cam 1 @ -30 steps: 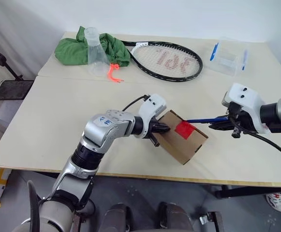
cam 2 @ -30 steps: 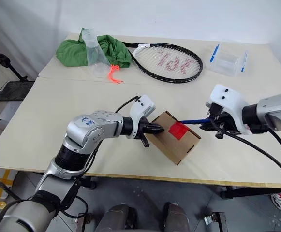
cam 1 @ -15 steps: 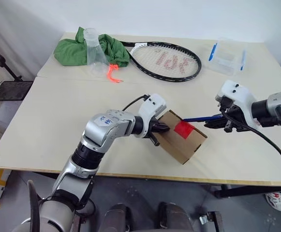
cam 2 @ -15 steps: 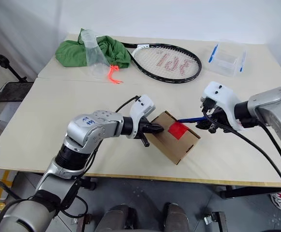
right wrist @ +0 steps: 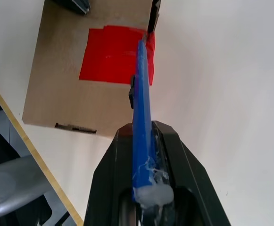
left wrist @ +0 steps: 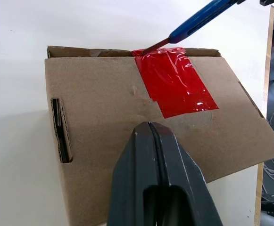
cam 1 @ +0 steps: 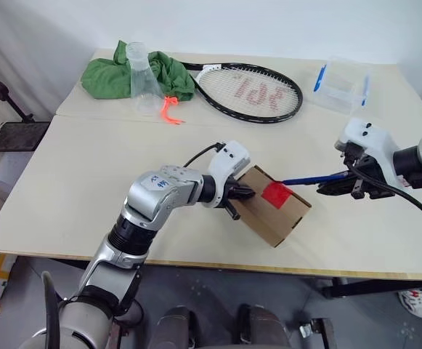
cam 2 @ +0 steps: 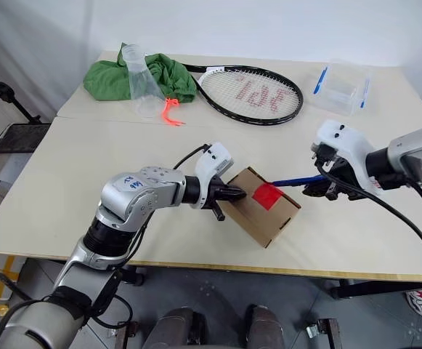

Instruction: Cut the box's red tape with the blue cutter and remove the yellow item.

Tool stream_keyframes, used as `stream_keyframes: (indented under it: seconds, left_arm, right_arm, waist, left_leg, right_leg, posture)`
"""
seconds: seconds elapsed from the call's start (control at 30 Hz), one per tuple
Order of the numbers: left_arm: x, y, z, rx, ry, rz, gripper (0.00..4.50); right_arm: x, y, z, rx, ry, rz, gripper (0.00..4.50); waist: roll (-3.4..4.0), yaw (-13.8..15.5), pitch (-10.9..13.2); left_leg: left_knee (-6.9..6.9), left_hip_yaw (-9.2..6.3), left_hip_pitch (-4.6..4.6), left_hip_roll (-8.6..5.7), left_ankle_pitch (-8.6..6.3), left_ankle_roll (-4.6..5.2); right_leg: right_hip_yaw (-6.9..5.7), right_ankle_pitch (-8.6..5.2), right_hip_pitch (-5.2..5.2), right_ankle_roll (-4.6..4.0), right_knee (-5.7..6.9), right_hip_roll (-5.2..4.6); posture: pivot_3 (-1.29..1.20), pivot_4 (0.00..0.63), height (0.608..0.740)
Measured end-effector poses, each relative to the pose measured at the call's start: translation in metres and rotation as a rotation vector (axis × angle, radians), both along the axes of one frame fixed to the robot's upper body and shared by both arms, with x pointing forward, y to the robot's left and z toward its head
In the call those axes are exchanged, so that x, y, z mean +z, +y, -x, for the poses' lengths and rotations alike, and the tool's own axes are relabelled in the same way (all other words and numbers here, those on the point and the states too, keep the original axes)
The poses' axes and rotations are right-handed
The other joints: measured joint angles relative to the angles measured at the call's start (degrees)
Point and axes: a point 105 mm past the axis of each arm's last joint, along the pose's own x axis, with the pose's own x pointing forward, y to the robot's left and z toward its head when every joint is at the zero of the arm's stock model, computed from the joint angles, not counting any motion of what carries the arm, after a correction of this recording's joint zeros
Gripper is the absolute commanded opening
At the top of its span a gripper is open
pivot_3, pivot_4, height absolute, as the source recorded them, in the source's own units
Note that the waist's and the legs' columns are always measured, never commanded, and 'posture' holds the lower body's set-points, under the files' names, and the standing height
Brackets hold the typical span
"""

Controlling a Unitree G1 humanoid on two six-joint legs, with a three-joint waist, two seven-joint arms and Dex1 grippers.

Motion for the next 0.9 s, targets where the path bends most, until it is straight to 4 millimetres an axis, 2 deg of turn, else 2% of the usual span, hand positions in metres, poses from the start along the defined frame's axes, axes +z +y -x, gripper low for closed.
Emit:
stream_keyframes:
  seconds: [0.27,0.57,0.9]
  left_arm:
    - [-0.001,0.0,0.001,0.0,0.0,0.0,0.01]
    - [-0.001,0.002,0.001,0.004,-0.003,-0.003,0.01]
    - [-0.002,0.002,0.002,0.005,-0.007,0.0,0.01]
  right_arm:
    - [-0.005,-0.001,0.0,-0.009,0.01,0.0,0.13]
    - [-0.007,0.014,-0.016,0.005,-0.013,-0.041,0.13]
    - [-0.005,0.021,-0.021,0.014,-0.019,-0.056,0.13]
  waist:
    - [0.0,-0.08,0.0]
    - [0.01,-0.26,0.0]
    - [0.01,-0.27,-0.01]
  left_leg:
    - [0.0,0.0,0.0,0.01,0.0,0.0]
    - [-0.01,0.02,0.01,0.02,0.0,-0.01]
    - [-0.02,0.03,0.01,0.03,-0.01,-0.02]
  right_leg:
    - [0.0,0.0,0.0,0.0,0.0,0.01]
    - [0.01,0.0,-0.01,0.0,0.01,0.04]
    - [0.01,0.0,-0.03,0.0,0.01,0.05]
  posture:
    - [0.0,0.15,0.74]
    - [0.0,0.15,0.74]
    - [0.0,0.15,0.74]
